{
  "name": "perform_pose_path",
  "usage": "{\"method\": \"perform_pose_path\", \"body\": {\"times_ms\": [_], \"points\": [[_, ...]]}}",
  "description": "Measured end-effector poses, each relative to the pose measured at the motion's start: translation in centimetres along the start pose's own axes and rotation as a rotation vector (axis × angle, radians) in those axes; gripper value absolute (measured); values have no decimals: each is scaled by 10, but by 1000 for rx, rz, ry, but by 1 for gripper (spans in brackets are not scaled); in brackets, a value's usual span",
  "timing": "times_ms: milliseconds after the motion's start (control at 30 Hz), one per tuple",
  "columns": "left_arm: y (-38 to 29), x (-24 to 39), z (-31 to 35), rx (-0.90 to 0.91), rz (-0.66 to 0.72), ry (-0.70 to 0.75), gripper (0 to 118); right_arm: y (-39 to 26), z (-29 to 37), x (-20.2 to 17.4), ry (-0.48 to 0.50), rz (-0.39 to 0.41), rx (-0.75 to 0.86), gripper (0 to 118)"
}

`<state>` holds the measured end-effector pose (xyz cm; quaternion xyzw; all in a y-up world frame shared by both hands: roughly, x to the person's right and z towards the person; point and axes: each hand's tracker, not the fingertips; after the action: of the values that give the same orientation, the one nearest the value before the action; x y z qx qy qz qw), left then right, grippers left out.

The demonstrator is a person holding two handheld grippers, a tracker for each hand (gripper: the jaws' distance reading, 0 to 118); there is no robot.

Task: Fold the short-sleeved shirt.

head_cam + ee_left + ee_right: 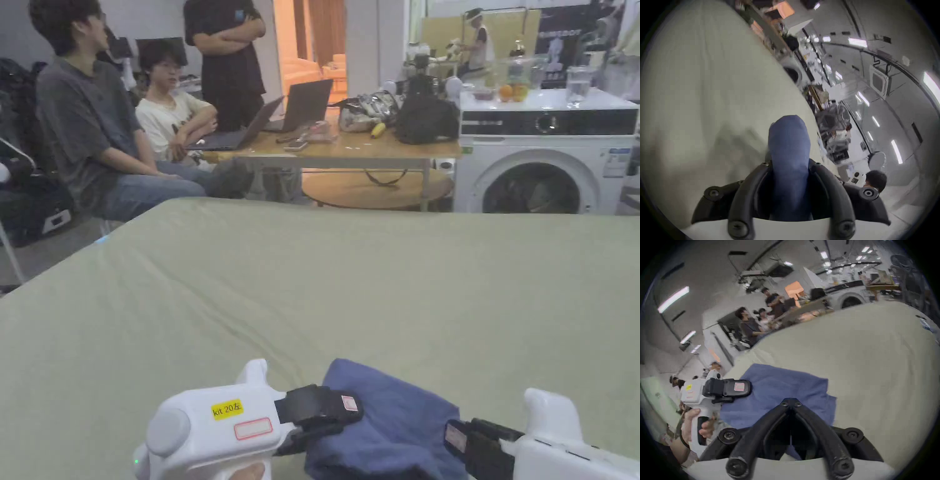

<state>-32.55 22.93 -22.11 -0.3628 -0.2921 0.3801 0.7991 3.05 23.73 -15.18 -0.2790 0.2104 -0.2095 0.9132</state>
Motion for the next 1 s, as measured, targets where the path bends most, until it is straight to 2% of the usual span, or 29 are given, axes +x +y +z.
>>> {"method": "perform_pose_path", "body": {"times_ms": [100, 167, 233, 300, 333, 367, 433, 500, 567, 633, 700, 800, 900, 1000], "points": [[58, -49, 82, 93, 14, 139, 28, 20, -65, -49, 93, 65, -8, 0], [91, -87, 122, 88, 28, 250, 28, 24, -102, -71, 186, 48, -29, 0], [115, -116, 150, 125, 22, 414, 28, 25, -134, -86, 222, 36, -60, 0], [138, -158, 164, 115, 71, 413, 28, 20, -150, -94, 240, 20, -69, 0], [144, -167, 167, 98, 79, 404, 33, 17, -154, -95, 243, 16, -85, 0], [145, -173, 166, 99, 42, 419, 46, 13, -156, -93, 235, 19, -93, 0], [142, -171, 160, 160, -109, 562, 84, 7, -154, -86, 214, 28, -117, 0], [149, -162, 159, 223, -161, 750, 84, 4, -140, -73, 163, 90, -130, 0], [141, -130, 168, 337, -192, 757, 84, 11, -115, -61, 89, 177, -99, 0], [128, -88, 175, 482, -287, 724, 84, 20, -82, -49, 29, 220, -39, 0], [114, -35, 180, 516, -444, 663, 84, 30, -48, -37, -22, 234, 21, 0], [80, 52, 171, 595, -674, 624, 84, 43, 17, -26, -153, 310, 155, 0], [47, 116, 151, 656, -804, 592, 84, 50, 69, -15, -254, 371, 231, 0], [19, 152, 130, 630, -862, 432, 83, 54, 115, -4, -342, 375, 307, 0]]}}
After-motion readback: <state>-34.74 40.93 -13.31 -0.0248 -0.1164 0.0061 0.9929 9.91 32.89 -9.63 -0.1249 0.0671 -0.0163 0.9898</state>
